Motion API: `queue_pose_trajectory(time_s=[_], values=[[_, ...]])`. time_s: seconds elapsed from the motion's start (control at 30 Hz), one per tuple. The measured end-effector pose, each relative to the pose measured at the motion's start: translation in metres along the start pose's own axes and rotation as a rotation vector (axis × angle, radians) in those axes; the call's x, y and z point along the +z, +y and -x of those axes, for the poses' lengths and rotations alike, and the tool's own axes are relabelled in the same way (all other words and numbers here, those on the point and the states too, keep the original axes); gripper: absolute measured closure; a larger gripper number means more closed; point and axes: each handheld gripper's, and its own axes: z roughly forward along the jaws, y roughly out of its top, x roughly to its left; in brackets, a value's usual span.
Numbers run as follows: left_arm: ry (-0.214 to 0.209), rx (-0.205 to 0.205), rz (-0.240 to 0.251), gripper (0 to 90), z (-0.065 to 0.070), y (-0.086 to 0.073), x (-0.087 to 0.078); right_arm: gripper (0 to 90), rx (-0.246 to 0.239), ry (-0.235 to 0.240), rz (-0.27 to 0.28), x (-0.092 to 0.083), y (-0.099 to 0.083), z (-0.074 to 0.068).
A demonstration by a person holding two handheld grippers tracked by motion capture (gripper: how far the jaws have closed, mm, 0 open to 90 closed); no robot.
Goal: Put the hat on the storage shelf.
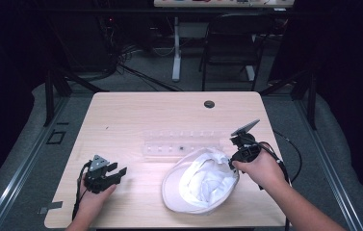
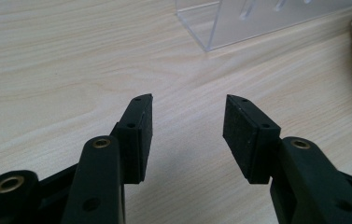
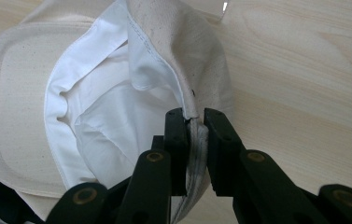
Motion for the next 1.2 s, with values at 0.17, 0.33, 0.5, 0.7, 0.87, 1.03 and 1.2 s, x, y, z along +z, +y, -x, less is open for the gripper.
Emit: queue_pose_trajectory(time_s=[0.17, 0.33, 0.5, 0.7, 0.87, 1.03, 1.2], values=[[0.002, 0.001, -0.001, 52.9, 0.0, 0.0, 0.0, 79.6, -0.011, -0.002, -0.039, 0.0, 0.004, -0.005], [0.001, -0.002, 0.0, 53.0, 0.0, 0.0, 0.001, 78.9, -0.031, 0.02, -0.065, 0.002, 0.006, -0.009], [0.0, 0.0, 0.0, 52.9, 0.0, 0.0, 0.0, 75.4, -0.025, 0.033, -0.054, 0.009, 0.007, -0.014], [0.0, -0.002, -0.001, 53.0, -0.001, 0.0, 0.0, 72.3, -0.031, 0.03, -0.095, 0.017, 0.011, -0.014], [0.001, 0.0, -0.003, 52.9, -0.001, 0.0, 0.0, 70.6, -0.045, 0.011, -0.128, 0.025, 0.015, -0.014], [0.001, -0.001, -0.002, 53.0, -0.001, 0.0, 0.0, 75.1, -0.064, -0.005, -0.173, 0.027, 0.018, -0.017], [0.002, -0.001, -0.001, 52.9, -0.001, 0.0, 0.0, 78.5, -0.035, -0.02, -0.167, 0.024, 0.019, -0.022]])
